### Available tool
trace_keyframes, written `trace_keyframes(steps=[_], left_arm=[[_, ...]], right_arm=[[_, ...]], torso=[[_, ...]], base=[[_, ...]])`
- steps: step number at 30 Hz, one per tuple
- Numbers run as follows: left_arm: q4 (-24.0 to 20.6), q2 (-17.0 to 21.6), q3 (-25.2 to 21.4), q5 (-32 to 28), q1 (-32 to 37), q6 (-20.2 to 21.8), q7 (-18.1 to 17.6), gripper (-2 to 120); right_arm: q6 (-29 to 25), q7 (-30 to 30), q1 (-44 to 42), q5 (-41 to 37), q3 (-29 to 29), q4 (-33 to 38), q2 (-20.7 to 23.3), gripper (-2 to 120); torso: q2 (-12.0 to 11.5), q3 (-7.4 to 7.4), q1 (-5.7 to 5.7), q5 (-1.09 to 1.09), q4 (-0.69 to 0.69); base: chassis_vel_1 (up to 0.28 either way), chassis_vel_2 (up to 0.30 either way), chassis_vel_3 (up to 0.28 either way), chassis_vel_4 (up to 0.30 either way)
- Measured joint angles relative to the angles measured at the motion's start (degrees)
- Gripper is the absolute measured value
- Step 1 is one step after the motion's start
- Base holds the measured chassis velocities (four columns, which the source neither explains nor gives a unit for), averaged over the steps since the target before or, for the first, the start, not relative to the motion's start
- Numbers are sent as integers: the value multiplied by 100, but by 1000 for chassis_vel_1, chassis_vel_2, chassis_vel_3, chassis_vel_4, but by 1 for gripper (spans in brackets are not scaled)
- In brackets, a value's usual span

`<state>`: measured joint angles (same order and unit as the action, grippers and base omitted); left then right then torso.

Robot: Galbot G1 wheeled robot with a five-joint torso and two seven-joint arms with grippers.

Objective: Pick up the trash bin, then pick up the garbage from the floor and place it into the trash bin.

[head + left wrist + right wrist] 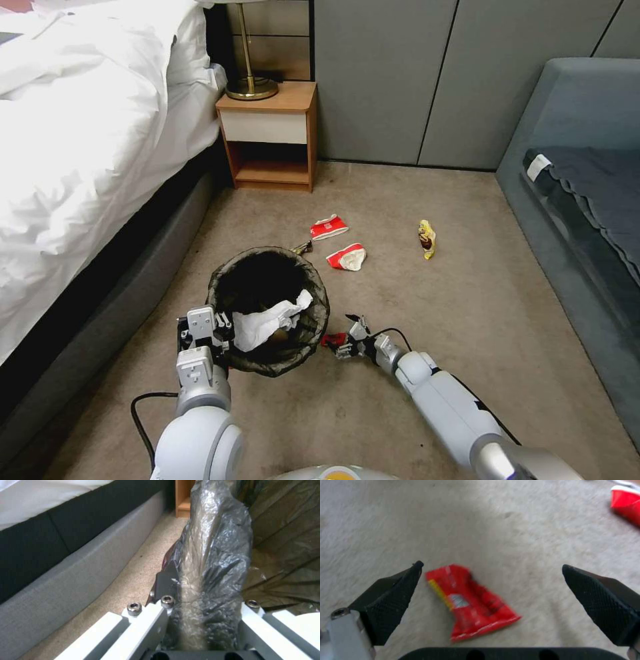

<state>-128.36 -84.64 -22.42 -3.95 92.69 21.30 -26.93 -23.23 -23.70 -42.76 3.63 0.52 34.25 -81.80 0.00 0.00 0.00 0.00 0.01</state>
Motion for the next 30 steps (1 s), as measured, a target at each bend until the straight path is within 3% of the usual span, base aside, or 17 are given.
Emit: trace_keyframes(steps=[25, 30], left_arm=[[54, -16, 36, 9, -24, -10, 4, 0], [55, -13, 37, 10, -30, -13, 4, 0]], right_arm=[[-113, 82, 95, 268, 247, -383, -145, 100], [-137, 125, 117, 272, 300, -461, -181, 90]], torso=[[0, 0, 0, 0, 0], [0, 0, 0, 0, -1]], base=[[0, 0, 0, 0], [0, 0, 0, 0]])
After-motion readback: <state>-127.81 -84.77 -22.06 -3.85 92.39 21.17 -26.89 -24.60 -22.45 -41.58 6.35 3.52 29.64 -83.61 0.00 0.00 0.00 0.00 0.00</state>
